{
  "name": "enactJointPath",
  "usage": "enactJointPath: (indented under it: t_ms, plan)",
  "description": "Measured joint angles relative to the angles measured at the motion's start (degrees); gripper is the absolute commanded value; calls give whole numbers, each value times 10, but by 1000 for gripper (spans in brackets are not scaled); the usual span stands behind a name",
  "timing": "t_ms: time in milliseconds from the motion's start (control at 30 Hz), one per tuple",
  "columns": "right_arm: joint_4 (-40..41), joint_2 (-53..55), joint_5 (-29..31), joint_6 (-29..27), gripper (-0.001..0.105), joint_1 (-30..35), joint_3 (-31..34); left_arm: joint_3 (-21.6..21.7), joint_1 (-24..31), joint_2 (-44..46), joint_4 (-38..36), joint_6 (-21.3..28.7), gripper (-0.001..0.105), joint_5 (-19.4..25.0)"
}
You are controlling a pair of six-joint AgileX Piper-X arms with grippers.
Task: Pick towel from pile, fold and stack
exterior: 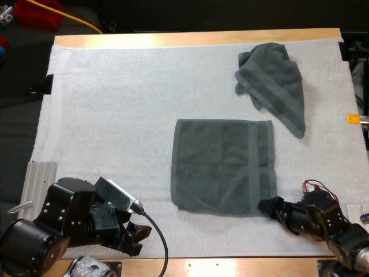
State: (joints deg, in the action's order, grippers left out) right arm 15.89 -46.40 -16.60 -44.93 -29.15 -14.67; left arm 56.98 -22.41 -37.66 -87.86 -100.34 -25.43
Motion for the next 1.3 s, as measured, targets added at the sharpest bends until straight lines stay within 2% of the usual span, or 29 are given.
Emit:
enactJointPath:
  t_ms: [200,267,300,500,600,633,700,867,1033,1167,1300]
  plan:
    - [-54,-40,-21,15,69,2,0,0,0,0,0,0,58,0]
    - [-53,-42,-21,19,51,2,0,0,0,0,0,0,58,0]
    - [-52,-43,-21,20,49,2,0,0,0,0,0,0,58,0]
    - [-46,-46,-21,21,46,2,0,0,0,0,0,0,58,0]
    - [-46,-46,-21,20,33,2,0,0,0,0,0,0,58,0]
    - [-46,-46,-22,17,18,2,0,0,0,0,0,0,62,0]
    - [-46,-46,-22,12,9,2,0,0,0,0,0,0,70,-1]
    - [-46,-46,-32,-6,8,2,0,0,0,0,35,0,69,-21]
    - [1,-46,-33,-57,8,2,-4,0,0,0,85,0,69,-62]
    - [17,-46,-33,-86,8,2,-12,0,0,-12,87,0,69,-67]
    - [20,-44,-33,-91,8,2,-14,-11,0,-30,99,-13,69,-68]
